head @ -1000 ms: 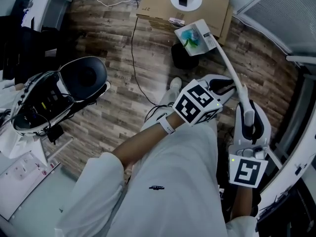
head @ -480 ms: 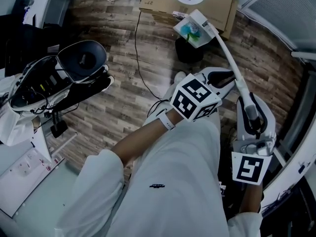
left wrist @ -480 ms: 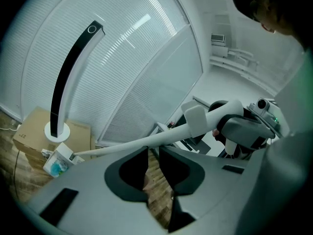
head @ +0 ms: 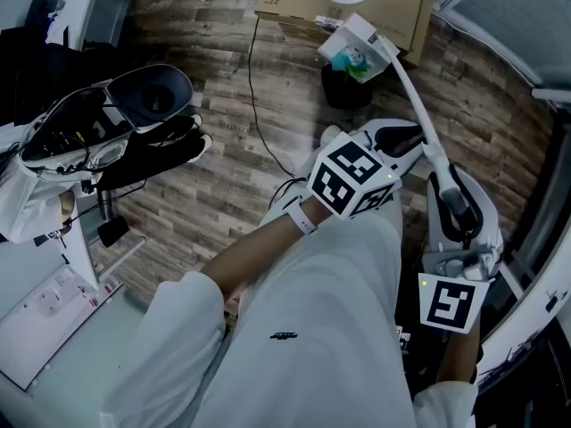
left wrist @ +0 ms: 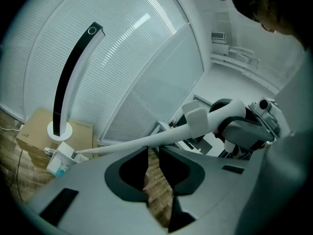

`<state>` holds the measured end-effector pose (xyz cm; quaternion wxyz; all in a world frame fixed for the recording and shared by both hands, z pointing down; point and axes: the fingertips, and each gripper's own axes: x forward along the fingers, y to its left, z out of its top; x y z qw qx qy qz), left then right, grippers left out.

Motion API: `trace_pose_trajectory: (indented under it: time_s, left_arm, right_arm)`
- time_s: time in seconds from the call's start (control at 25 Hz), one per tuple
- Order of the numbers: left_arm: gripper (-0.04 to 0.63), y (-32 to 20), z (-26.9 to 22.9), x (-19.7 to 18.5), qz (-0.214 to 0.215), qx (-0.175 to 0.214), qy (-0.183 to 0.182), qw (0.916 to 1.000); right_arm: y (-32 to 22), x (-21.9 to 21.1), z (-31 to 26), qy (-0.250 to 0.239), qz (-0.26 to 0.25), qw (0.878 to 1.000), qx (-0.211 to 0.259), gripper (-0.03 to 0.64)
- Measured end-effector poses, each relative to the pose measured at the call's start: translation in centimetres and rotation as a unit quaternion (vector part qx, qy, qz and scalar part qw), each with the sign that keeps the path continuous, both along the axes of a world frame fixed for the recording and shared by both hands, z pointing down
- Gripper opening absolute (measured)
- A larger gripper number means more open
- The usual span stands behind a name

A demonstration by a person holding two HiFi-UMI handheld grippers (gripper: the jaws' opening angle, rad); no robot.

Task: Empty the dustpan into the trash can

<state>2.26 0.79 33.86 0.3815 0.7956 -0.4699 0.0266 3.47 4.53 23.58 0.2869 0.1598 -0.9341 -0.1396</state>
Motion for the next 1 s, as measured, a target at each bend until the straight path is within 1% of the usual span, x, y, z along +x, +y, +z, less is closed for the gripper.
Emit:
trace_pose_trajectory:
  time_s: [0.2,0.56,0.84,1.0]
  left_arm:
    - [0.072,0.23,-0.06,0.03,-0.003,-0.002,0.002,1.0]
    - [0.072,0.6,0.04,-0.14,-0.01,-0.003,0.001,0.9999]
    - [0.072,0.44,-0.14,-0.69,-0.015,0.0,-0.001,0.9999]
    - [0.072,0.44,-0.03,-0.62,-0.016,0.002,-0.001,0.9999]
  right_arm:
    - [0.17,0.11,-0.06,0.001,-0.005,1.0,0.0,0.118]
    - [0.78,-0.15,0.04,0.008,-0.025,1.0,0.016,0.118]
    - [0.56,-0.54,-0.13,0.001,-0.027,1.0,0.016,0.118]
    - [0.62,-0.43,0.0,0.003,-0.04,0.999,0.022,0.118]
